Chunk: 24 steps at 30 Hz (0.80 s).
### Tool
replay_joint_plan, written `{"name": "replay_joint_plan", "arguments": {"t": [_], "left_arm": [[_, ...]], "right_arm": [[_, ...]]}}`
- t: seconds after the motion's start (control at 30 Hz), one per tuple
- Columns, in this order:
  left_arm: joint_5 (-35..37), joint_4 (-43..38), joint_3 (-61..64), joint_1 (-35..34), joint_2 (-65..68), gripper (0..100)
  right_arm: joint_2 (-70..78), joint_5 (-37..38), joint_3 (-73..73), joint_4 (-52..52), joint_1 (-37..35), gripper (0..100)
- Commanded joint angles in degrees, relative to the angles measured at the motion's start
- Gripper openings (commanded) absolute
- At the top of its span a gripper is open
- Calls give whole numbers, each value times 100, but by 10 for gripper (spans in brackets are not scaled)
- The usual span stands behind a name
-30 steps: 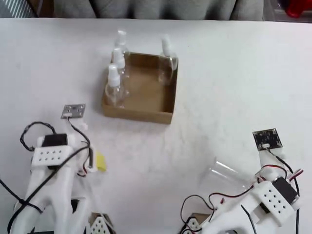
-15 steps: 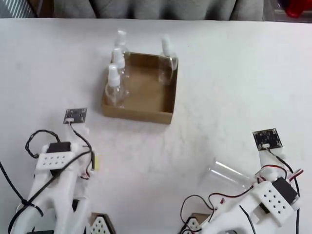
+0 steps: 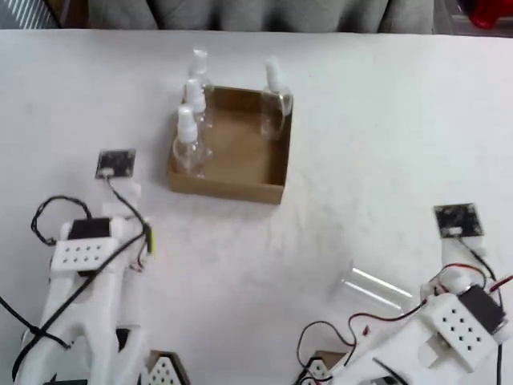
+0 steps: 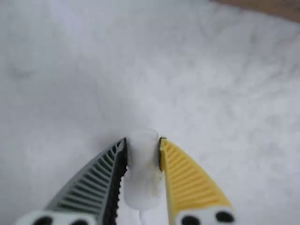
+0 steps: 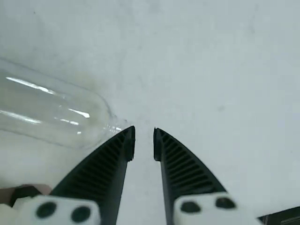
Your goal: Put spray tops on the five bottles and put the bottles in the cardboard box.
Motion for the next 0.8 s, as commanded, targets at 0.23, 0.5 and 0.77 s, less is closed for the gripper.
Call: {"name": "replay_joint_plan", "arguments": {"t": [0.23, 0.5, 0.77], "left_arm": [[62, -1389, 53, 224, 4, 21], [62, -1873, 290, -110, 4, 21], [62, -1908, 246, -110, 13, 21]], "right_arm": [[1024, -1064, -1785, 1262, -259, 35], [541, -9, -738, 1288, 180, 34], [303, 484, -88, 1244, 488, 30]]}}
